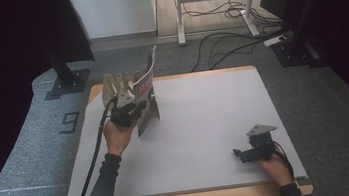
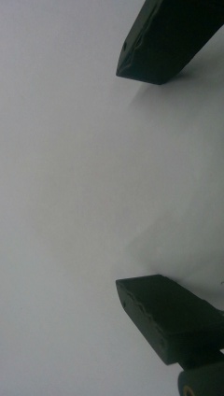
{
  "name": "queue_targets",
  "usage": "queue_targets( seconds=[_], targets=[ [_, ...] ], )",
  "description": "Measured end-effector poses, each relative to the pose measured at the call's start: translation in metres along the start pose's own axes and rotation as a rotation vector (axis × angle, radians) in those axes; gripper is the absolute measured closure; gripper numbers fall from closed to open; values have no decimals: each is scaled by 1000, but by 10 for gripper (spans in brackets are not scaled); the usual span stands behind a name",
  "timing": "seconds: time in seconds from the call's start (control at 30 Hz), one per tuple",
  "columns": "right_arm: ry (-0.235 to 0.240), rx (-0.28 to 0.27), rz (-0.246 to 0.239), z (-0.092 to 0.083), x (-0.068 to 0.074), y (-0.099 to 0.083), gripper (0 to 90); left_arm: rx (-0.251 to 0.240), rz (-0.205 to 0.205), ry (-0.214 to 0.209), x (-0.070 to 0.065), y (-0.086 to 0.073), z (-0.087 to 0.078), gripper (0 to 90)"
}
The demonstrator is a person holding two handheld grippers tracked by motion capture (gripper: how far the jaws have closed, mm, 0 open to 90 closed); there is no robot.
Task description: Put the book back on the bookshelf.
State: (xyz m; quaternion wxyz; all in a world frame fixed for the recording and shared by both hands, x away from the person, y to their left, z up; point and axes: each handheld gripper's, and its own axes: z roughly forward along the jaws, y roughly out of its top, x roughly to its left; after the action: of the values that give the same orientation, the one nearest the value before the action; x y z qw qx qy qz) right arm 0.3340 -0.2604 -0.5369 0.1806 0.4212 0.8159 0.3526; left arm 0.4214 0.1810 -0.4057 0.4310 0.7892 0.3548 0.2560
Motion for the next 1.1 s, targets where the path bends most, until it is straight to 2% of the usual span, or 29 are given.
queue_targets(
  seconds=[0.13, 0.2, 0.53, 0.67, 0.83, 1.0, 1.1],
  targets=[
    [0, 1, 1, 0, 0, 0, 8, 5, -6, -19, 1, 0, 0, 818],
    [0, 0, 0, 0, 0, 0, 8, 15, -11, -42, 0, -1, 0, 764],
    [0, 1, 2, 0, 0, 0, 9, 40, 22, -85, -7, 0, -7, 407],
    [-2, 0, 1, 0, 0, 0, 9, 41, 40, -107, -11, 1, -14, 318],
    [-1, 2, 4, 0, 0, 0, 9, 11, 15, -160, -11, 2, -25, 259],
    [0, 4, 3, 0, 0, 1, 9, -2, 17, -167, -10, 0, -34, 243],
    [0, 4, 3, 0, 0, 1, 9, -4, 10, -185, -9, -2, -37, 223]
  ],
)
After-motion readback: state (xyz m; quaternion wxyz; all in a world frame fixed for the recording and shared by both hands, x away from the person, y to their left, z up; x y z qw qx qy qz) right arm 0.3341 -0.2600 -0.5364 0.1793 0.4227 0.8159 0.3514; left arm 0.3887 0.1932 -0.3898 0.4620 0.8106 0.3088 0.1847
